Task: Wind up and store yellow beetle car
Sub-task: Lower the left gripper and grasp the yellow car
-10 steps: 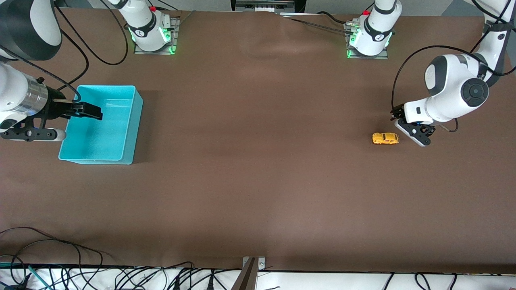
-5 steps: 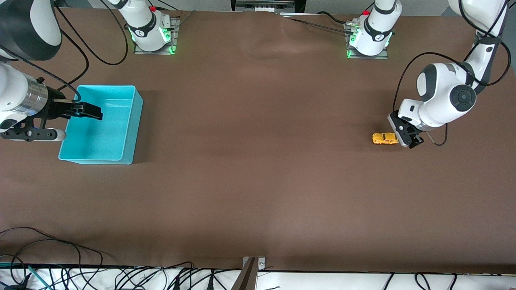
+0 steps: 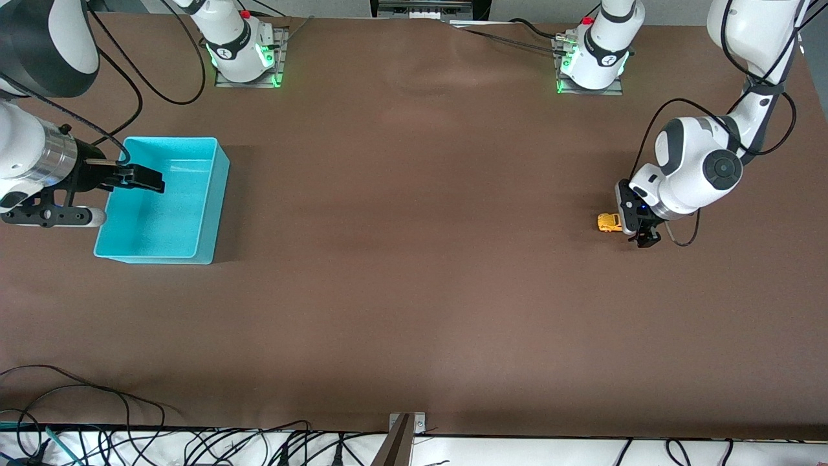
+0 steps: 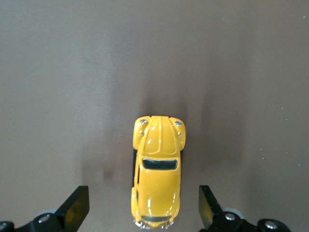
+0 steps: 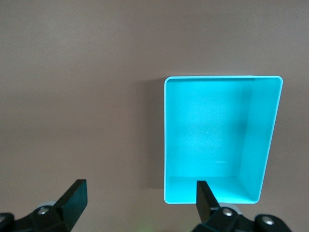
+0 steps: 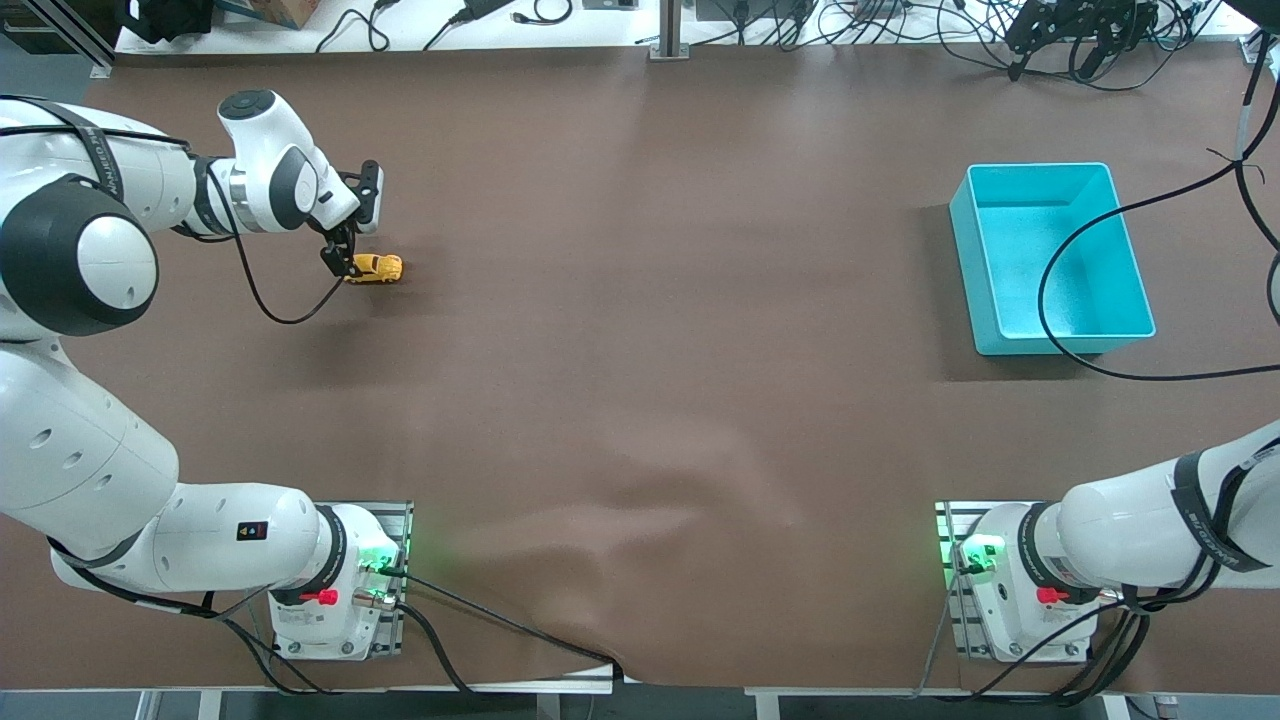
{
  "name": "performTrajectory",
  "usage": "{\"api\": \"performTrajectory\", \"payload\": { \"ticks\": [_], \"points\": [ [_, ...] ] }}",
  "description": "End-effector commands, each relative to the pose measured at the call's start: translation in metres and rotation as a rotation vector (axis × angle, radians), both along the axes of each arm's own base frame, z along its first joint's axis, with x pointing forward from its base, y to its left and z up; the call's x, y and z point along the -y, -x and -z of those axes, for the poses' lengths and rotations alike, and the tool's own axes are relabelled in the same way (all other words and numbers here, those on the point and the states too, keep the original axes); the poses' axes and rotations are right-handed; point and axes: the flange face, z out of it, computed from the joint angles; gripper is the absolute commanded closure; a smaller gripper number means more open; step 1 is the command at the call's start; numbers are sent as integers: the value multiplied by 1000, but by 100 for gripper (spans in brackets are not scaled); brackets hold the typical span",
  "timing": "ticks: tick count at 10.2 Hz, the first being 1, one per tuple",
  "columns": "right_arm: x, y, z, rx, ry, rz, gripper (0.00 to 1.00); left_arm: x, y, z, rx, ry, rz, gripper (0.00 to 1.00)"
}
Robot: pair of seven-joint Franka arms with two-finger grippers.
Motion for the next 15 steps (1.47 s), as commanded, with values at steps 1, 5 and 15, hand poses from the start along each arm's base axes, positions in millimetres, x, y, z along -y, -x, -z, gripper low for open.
{"api": "performTrajectory", "payload": {
  "ticks": [1, 5, 15],
  "points": [
    [-2, 0, -3, -6, -16, 16, 0, 1, 1, 14, -14, 0, 34, 0],
    [-2, 0, -3, -7, -15, 16, 0, 3, -2, 10, -4, -6, 50, 70],
    [-2, 0, -2, -9, -15, 16, 0, -19, 6, 32, -46, 9, 116, 100]
  ]
}}
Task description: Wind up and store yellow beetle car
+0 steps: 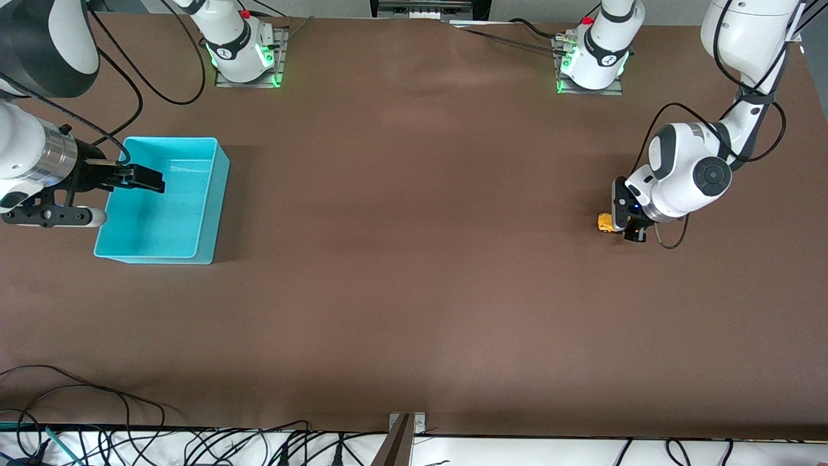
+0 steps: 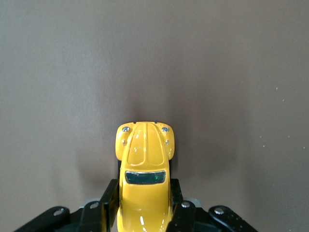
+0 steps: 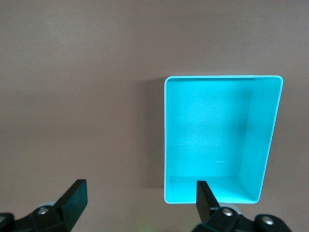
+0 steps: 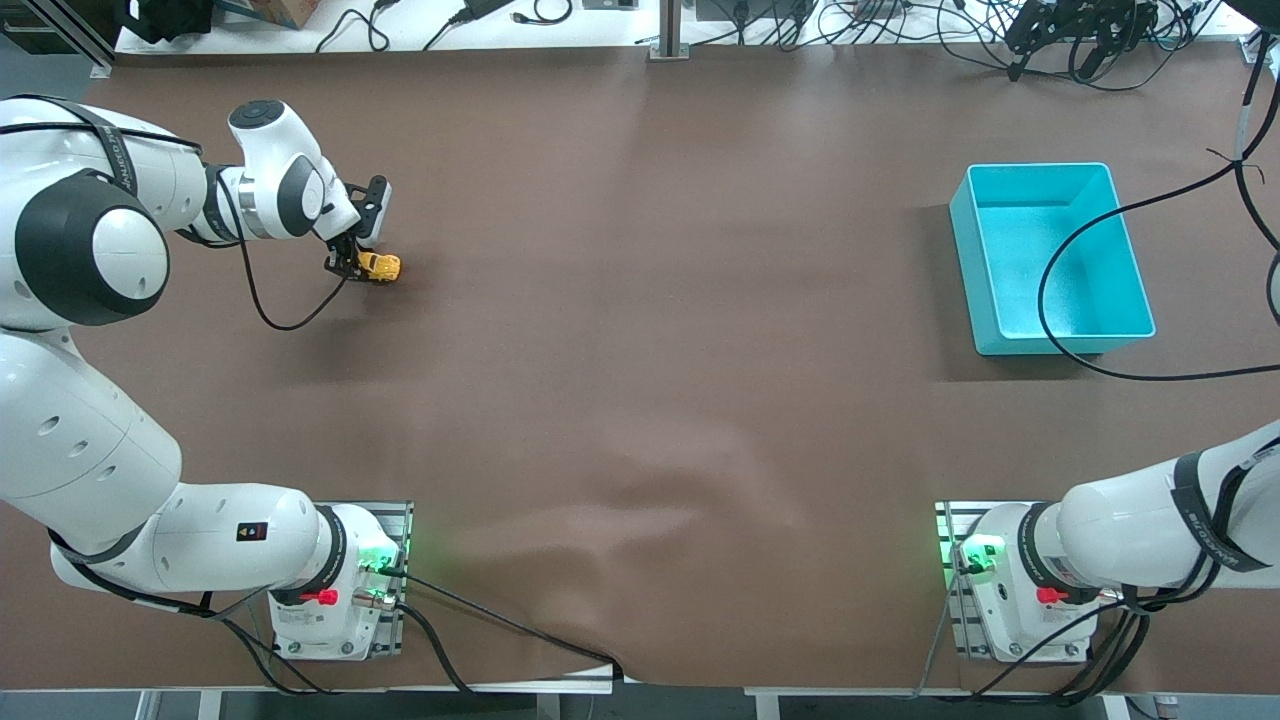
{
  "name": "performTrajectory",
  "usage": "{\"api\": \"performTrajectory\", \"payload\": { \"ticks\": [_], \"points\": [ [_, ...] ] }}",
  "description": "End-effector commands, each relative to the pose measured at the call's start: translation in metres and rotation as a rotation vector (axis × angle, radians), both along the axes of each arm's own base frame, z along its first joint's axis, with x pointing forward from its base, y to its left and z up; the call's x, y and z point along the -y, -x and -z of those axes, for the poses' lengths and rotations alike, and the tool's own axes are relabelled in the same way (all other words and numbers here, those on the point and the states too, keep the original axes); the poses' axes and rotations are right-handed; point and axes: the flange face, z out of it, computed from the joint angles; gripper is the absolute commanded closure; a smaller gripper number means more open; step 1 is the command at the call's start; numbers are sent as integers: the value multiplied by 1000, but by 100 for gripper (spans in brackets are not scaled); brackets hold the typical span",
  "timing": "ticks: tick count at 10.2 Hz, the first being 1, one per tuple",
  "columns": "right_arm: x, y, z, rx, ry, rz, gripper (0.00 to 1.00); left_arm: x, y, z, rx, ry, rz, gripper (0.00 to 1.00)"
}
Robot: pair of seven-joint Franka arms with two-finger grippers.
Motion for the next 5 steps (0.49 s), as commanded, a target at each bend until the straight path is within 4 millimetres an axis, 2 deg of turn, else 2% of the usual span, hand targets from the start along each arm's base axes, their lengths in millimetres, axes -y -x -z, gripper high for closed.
{"api": "performTrajectory", "payload": {
  "ticks": [1, 5],
  "points": [
    [-2, 0, -2, -7, -17, 16, 0, -22, 7, 22, -38, -7, -25, 100],
    [-2, 0, -2, -7, -17, 16, 0, -61, 8, 28, 7, -44, -46, 100]
  ]
}}
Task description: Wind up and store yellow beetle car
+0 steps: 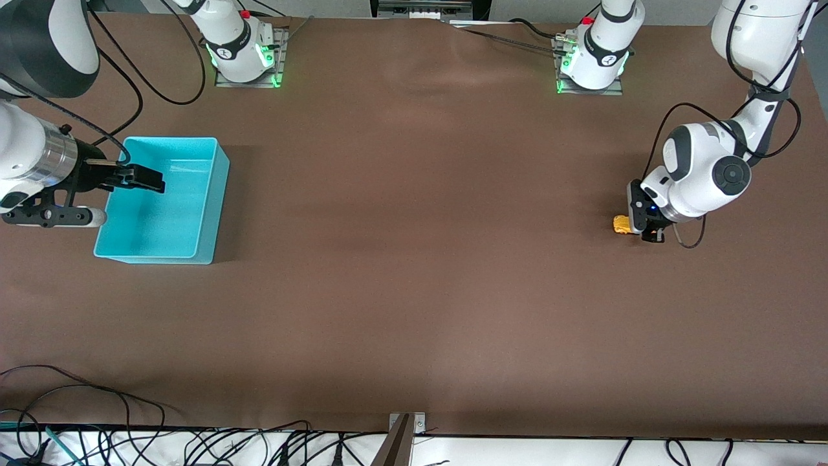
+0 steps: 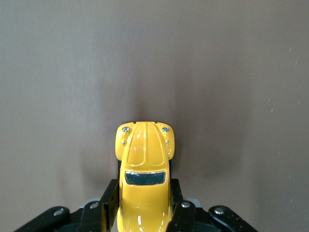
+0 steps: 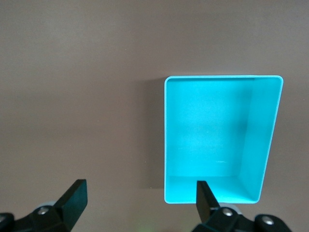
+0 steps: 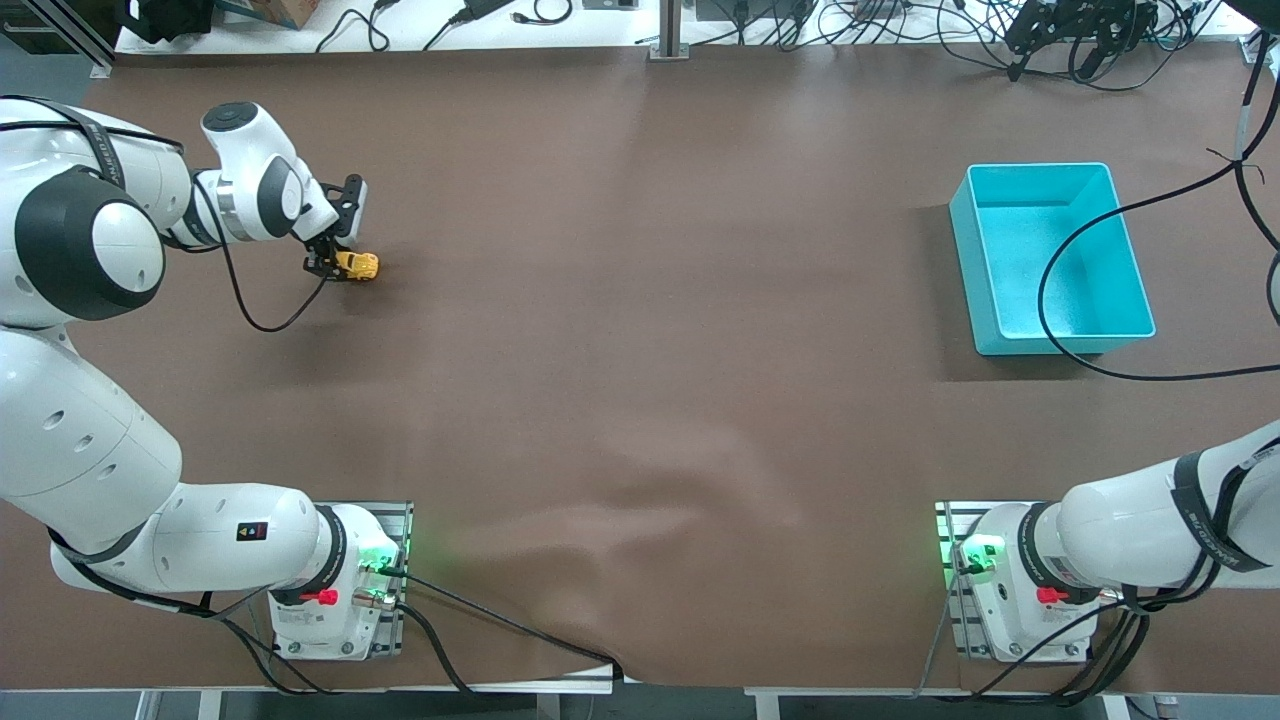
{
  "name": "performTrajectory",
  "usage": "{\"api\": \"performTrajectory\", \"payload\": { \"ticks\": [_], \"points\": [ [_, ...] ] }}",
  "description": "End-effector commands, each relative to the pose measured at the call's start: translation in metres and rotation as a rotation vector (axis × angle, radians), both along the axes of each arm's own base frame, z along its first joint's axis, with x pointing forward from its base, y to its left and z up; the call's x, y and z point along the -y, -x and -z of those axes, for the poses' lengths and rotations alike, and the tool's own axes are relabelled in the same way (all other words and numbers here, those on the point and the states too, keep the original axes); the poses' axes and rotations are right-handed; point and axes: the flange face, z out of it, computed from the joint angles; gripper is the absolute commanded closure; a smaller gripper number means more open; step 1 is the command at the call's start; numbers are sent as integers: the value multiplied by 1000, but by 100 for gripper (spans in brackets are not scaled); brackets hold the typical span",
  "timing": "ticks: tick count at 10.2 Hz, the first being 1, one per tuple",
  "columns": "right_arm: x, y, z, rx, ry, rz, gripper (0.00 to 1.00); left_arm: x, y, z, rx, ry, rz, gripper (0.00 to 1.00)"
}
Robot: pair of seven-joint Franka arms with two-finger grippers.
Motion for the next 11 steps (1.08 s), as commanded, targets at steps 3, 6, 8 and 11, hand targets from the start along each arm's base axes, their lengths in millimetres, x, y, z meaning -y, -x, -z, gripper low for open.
{"api": "performTrajectory", "payload": {
  "ticks": [3, 6, 8, 11],
  "points": [
    [-2, 0, -3, -7, -15, 14, 0, -44, 12, 36, -16, -20, 54, 100],
    [-2, 0, -3, -7, -15, 16, 0, -83, 26, 47, -40, -24, 45, 100],
    [-2, 0, -3, -7, -15, 16, 0, -107, 29, 44, -36, -39, 39, 100],
    [-2, 0, -3, -7, -16, 16, 0, -115, 33, 46, -39, -41, 11, 100]
  ]
}}
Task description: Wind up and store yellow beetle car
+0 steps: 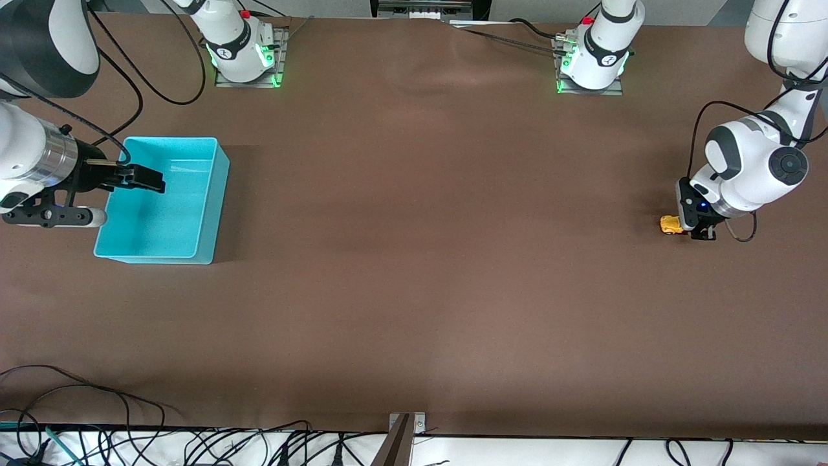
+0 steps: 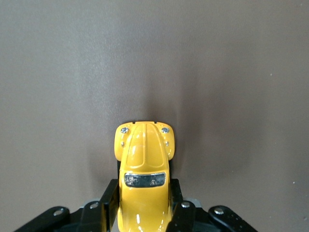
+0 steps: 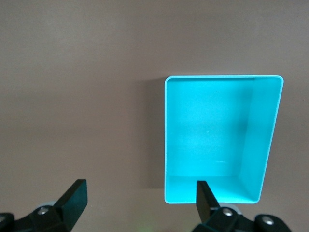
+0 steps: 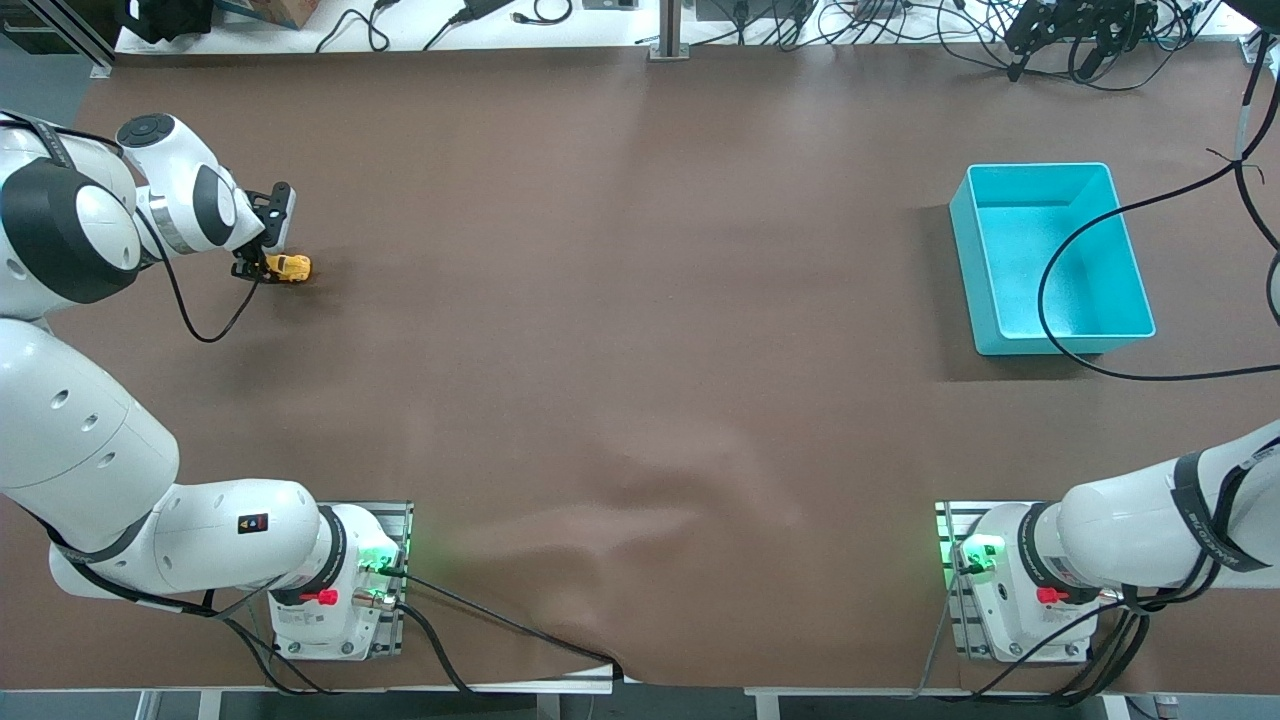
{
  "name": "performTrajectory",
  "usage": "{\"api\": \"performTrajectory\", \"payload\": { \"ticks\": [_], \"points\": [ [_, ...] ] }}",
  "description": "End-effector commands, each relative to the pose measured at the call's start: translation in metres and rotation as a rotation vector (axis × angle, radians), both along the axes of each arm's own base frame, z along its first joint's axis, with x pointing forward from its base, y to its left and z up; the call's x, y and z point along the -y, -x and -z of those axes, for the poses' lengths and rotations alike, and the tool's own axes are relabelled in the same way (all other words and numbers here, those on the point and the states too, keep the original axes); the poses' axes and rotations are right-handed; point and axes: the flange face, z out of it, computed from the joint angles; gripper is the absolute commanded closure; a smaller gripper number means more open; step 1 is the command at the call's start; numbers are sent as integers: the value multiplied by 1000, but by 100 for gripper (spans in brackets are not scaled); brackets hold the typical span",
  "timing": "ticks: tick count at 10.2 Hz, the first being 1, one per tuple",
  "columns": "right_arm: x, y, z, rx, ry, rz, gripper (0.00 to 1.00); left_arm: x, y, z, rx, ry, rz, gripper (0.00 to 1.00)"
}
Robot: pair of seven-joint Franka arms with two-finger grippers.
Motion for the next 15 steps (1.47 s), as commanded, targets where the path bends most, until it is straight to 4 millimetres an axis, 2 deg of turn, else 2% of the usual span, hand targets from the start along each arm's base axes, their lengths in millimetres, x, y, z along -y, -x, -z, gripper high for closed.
{"api": "performTrajectory", "payload": {
  "ticks": [1, 6, 7, 8, 9, 10, 12, 13, 14, 15],
  "points": [
    [-2, 0, -3, -7, -15, 16, 0, -9, 21, 46, -85, 11, -4, 100],
    [-2, 0, -3, -7, -15, 16, 0, -11, 21, 45, -74, 22, -44, 100],
    [-1, 0, -3, -7, -16, 17, 0, -12, 21, 43, -70, 23, -48, 97],
    [-2, 0, -4, -5, -16, 16, 0, -16, 6, 33, -39, 16, -48, 89],
    [-2, 0, -3, -7, -16, 16, 0, -16, 3, 29, -32, 15, -44, 85],
    [-1, 0, -4, -5, -16, 17, 0, -15, 4, 29, -37, 17, -46, 71],
    [-2, 0, -3, -7, -16, 16, 0, -14, 2, 26, -32, 17, -43, 63],
    [-1, 0, -3, -8, -16, 17, 0, -14, 1, 24, -32, 18, -43, 53],
    [-2, 0, -3, -7, -15, 14, 0, -15, 2, 21, -41, 28, -53, 1],
    [-2, 0, -3, -7, -16, 16, 0, -15, 1, 18, -50, 37, -62, 0]
  ]
}}
